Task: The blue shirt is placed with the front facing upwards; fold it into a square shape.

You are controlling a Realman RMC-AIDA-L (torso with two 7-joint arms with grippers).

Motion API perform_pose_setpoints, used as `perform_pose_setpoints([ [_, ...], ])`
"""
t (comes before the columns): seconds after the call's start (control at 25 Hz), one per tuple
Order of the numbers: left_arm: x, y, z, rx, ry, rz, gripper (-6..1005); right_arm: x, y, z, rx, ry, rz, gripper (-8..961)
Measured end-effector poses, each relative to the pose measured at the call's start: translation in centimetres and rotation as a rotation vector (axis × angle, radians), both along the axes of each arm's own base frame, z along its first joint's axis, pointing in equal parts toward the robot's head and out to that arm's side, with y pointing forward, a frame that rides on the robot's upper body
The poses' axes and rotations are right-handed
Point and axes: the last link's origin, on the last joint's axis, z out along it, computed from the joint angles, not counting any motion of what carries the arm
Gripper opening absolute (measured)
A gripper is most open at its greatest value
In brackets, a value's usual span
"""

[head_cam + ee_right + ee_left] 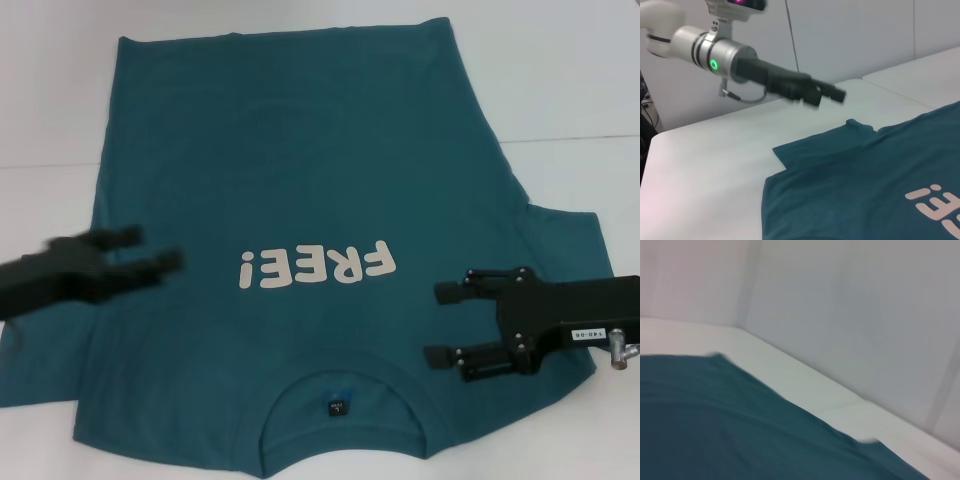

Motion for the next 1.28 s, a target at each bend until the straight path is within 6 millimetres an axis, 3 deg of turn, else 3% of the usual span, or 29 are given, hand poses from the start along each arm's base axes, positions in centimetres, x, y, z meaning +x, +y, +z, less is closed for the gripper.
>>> perform_pose_setpoints([
  [0.12,-1.5,-0.3,1.6,0.046,-0.027,0.104,900,-0.1,0.0,-0.1,-0.001,0.002,0.000,915],
  [0.2,-3.8,-0.8,3.2,0.077,-0.057,0.270,900,-0.1,0.0,-0.2,0.001,0.000,-0.001,915],
  [0.48,-7.0,-2.1,4.5,0.065,-0.010,0.460,897,-0.7,0.3,-0.4,-0.005,0.013,-0.003,915],
  [1.28,-9.2,-1.5,3.2,0.061,0.241,0.566,889,-1.6,1.0,-0.4,0.008,0.004,0.017,916],
])
